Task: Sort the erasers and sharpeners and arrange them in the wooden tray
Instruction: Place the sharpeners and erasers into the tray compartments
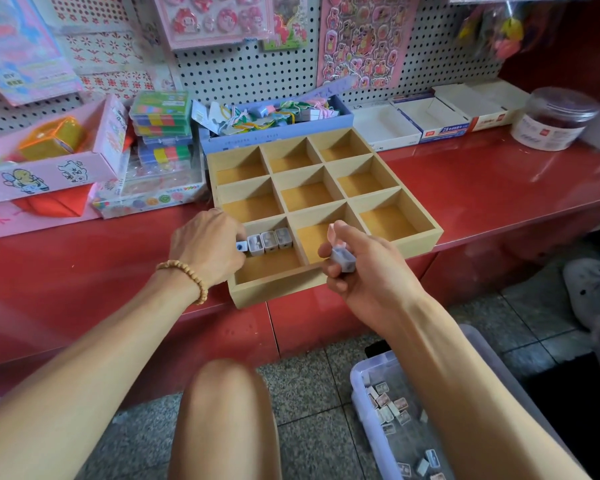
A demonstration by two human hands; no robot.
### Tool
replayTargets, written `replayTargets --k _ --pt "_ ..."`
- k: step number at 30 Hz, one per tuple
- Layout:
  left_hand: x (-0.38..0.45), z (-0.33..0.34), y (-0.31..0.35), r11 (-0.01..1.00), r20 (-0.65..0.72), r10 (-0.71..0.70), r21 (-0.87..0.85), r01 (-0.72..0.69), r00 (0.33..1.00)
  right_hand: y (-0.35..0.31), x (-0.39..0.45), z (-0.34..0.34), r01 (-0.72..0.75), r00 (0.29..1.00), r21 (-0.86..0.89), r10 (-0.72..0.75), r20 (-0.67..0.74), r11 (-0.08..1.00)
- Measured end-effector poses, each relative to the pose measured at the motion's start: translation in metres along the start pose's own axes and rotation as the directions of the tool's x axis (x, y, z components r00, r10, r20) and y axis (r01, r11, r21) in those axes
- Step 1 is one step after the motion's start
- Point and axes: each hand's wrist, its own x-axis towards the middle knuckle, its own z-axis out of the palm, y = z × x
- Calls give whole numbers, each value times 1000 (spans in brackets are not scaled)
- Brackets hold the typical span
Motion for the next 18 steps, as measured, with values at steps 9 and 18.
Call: replayTargets --k 9,18 --pt "0 -8 -3 997 55 -36 -71 40 998 -1 -7 -2 -19 999 -26 19 28 999" --pt "-1 -6 -4 999 29 2 -48 0 1000 3 -5 -1 -39 999 -17 40 4 999"
